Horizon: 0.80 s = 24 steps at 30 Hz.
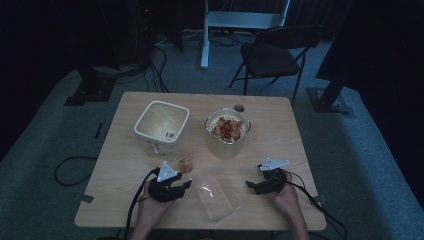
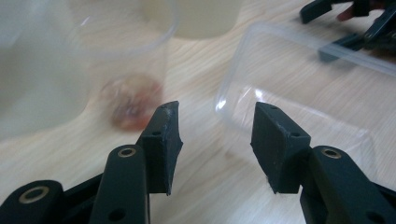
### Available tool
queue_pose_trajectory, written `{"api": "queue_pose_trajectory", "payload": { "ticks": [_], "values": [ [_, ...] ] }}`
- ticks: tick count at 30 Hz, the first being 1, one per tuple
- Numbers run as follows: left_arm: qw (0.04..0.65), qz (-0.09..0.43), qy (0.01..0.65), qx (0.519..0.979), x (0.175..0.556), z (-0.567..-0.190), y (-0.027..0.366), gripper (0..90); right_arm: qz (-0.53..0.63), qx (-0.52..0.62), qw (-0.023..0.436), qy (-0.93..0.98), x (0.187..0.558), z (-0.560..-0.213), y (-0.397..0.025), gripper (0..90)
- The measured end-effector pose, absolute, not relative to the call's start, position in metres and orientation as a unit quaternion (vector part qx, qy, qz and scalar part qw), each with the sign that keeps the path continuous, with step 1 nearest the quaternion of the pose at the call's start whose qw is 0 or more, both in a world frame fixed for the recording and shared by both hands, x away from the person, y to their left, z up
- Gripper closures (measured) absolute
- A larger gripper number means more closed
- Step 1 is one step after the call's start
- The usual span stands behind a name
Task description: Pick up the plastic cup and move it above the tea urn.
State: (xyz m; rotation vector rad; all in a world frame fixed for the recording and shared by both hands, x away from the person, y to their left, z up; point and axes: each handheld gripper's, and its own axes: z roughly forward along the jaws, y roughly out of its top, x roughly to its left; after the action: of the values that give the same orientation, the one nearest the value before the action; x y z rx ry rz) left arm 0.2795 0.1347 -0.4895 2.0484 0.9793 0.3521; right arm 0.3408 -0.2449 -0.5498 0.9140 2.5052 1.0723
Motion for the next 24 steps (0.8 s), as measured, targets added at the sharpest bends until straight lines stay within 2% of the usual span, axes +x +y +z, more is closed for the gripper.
{"api": "queue_pose_trajectory", "payload": {
  "ticks": [4, 5, 7, 10, 13, 16, 18, 19, 24],
  "values": [
    [0.39, 0.144, 0.381, 0.826, 0.29, -0.488, 0.121, 53.3, 0.37, 0.315, 0.133, 0.864, 0.341, -0.55, -0.245, 13.4],
    [0.366, 0.148, 0.386, 0.834, 0.297, -0.493, 0.115, 53.9, 0.37, 0.315, 0.133, 0.864, 0.341, -0.55, -0.245, 13.3],
    [0.363, 0.137, 0.385, 0.837, 0.301, -0.498, 0.113, 59.4, 0.37, 0.315, 0.133, 0.864, 0.341, -0.55, -0.245, 13.4],
    [0.352, 0.141, 0.378, 0.845, 0.297, -0.498, 0.112, 76.2, 0.37, 0.315, 0.133, 0.864, 0.341, -0.55, -0.245, 13.4],
    [0.34, 0.146, 0.384, 0.846, 0.289, -0.497, 0.12, 79.2, 0.37, 0.315, 0.133, 0.864, 0.341, -0.55, -0.245, 13.3],
    [0.353, 0.131, 0.39, 0.84, 0.28, -0.496, 0.135, 76.9, 0.37, 0.315, 0.133, 0.864, 0.341, -0.55, -0.245, 13.4],
    [0.359, 0.128, 0.39, 0.838, 0.28, -0.494, 0.14, 65.7, 0.37, 0.316, 0.133, 0.864, 0.341, -0.55, -0.245, 13.5],
    [0.361, 0.13, 0.388, 0.838, 0.281, -0.493, 0.14, 63.0, 0.37, 0.316, 0.133, 0.863, 0.341, -0.55, -0.245, 13.7],
    [0.348, 0.127, 0.369, 0.853, 0.297, -0.491, 0.125, 57.1, 0.37, 0.317, 0.134, 0.863, 0.341, -0.55, -0.245, 13.7]
  ]
}}
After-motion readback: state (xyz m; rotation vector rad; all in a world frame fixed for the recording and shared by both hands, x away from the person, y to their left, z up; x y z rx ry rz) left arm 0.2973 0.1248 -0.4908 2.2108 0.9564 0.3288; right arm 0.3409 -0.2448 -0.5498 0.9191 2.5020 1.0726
